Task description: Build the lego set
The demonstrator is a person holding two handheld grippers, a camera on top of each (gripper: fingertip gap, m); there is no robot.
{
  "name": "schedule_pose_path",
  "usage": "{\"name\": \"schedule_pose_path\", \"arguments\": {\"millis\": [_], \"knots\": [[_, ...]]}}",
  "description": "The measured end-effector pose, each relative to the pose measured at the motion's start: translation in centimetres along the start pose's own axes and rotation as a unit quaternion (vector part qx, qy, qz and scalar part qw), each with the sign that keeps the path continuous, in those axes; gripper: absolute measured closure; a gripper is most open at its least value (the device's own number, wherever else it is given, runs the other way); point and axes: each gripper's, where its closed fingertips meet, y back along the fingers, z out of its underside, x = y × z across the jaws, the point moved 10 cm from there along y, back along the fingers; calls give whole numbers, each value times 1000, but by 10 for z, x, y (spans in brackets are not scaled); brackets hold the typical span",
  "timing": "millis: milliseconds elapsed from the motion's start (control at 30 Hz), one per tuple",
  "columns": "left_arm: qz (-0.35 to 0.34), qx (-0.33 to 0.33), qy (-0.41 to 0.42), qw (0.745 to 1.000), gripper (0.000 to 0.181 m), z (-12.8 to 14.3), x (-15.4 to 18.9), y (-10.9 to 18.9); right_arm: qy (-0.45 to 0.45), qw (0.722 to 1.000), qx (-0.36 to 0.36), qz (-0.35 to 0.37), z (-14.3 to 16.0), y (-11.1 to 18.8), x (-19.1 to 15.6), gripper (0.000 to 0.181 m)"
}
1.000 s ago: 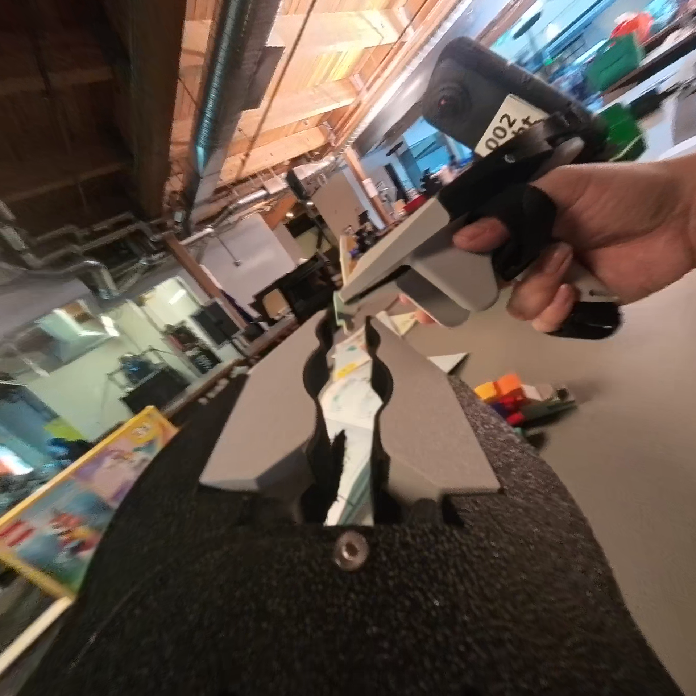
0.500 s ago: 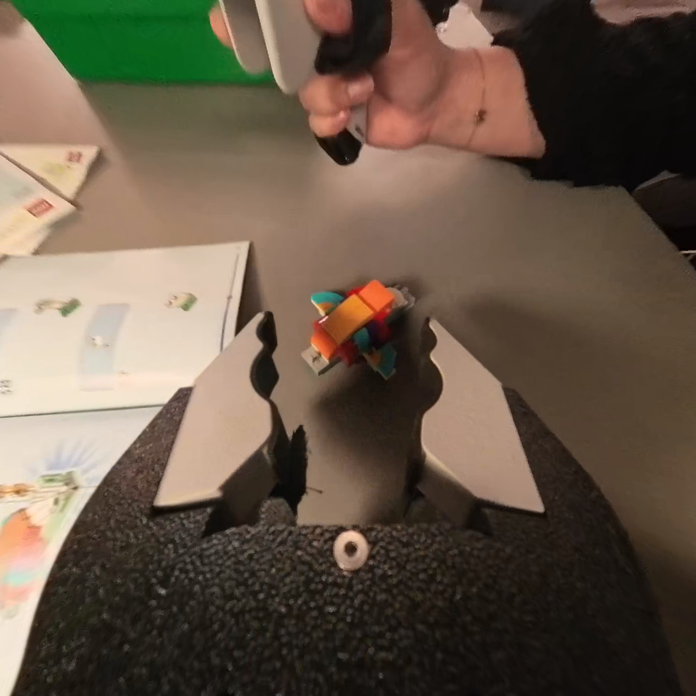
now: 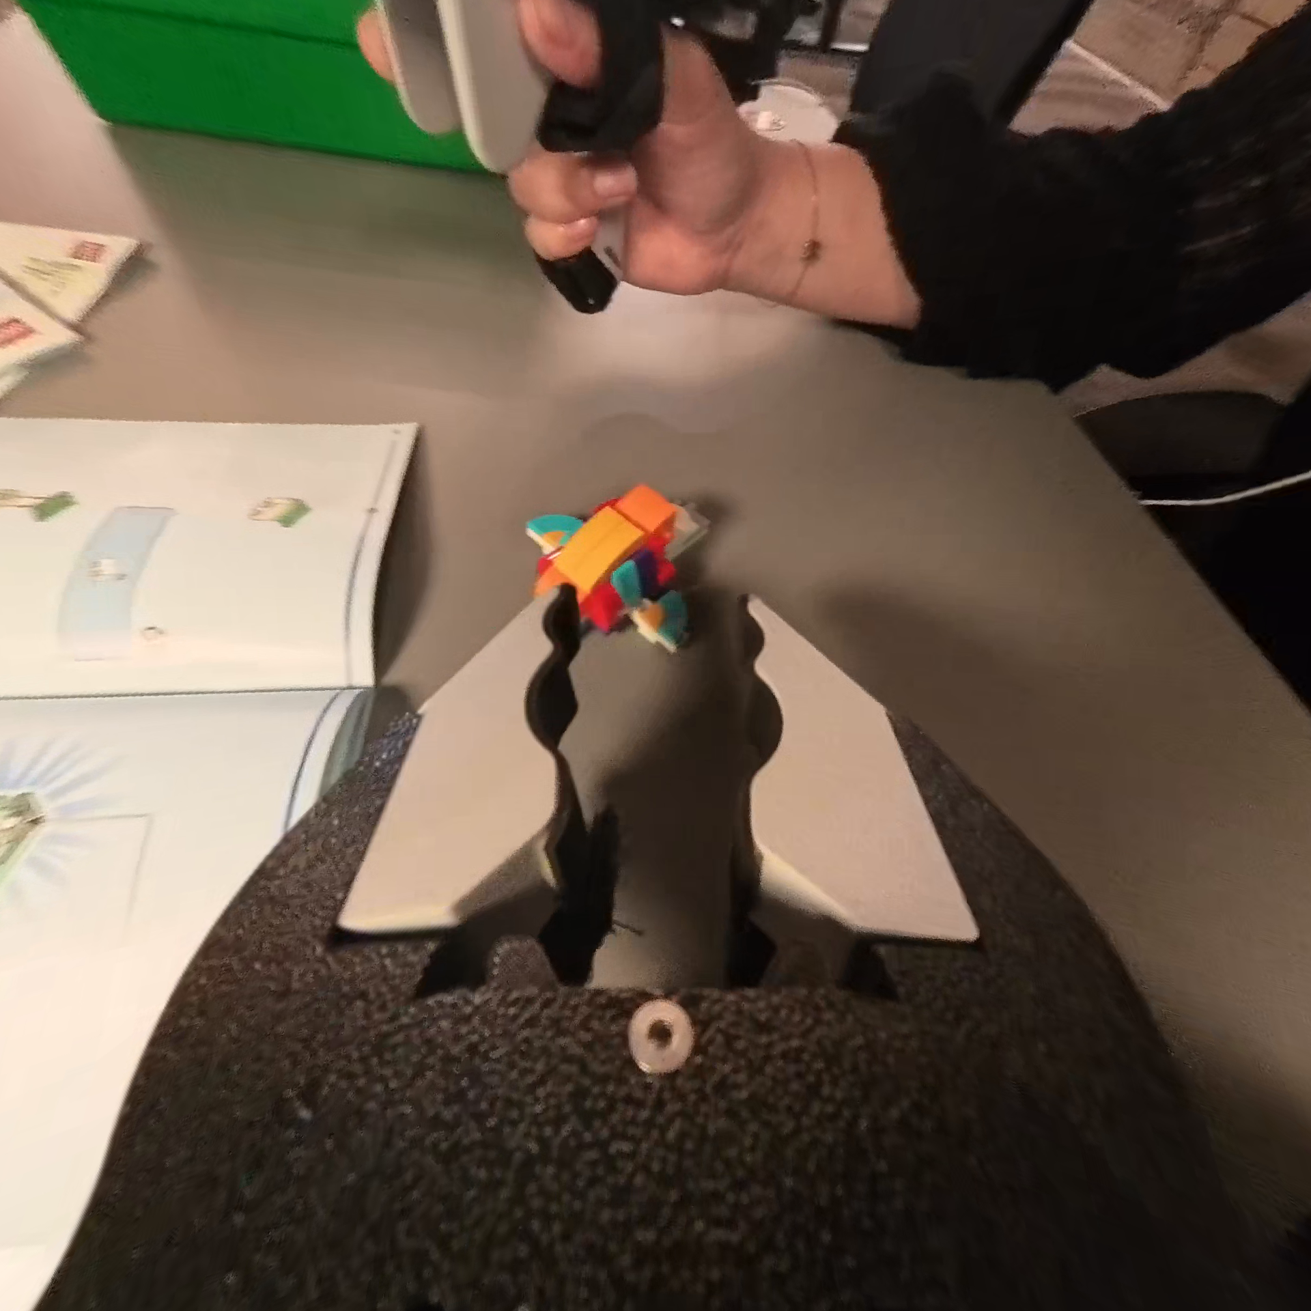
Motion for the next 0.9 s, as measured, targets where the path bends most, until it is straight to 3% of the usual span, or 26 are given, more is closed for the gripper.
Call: {"name": "schedule_pose_path", "arguments": {"millis": [100,400,600,733,900], "knots": [[-38,-17,-22,999,136,2,-5,-2,-2,1000,-5,-4,2,-1,0,175],[36,-34,21,999,128,-8,-16,-24,-3,1000,-11,-7,4,-2,1,175],[66,-47,51,995,134,-5,-7,-20,-5,1000,-7,-7,3,-1,3,175],[41,-32,53,997,134,-2,-12,-18,-10,1000,-6,-10,3,-1,3,175],[33,-63,17,997,138,-1,-11,-24,-8,1000,-9,-14,4,-2,2,175]]}}
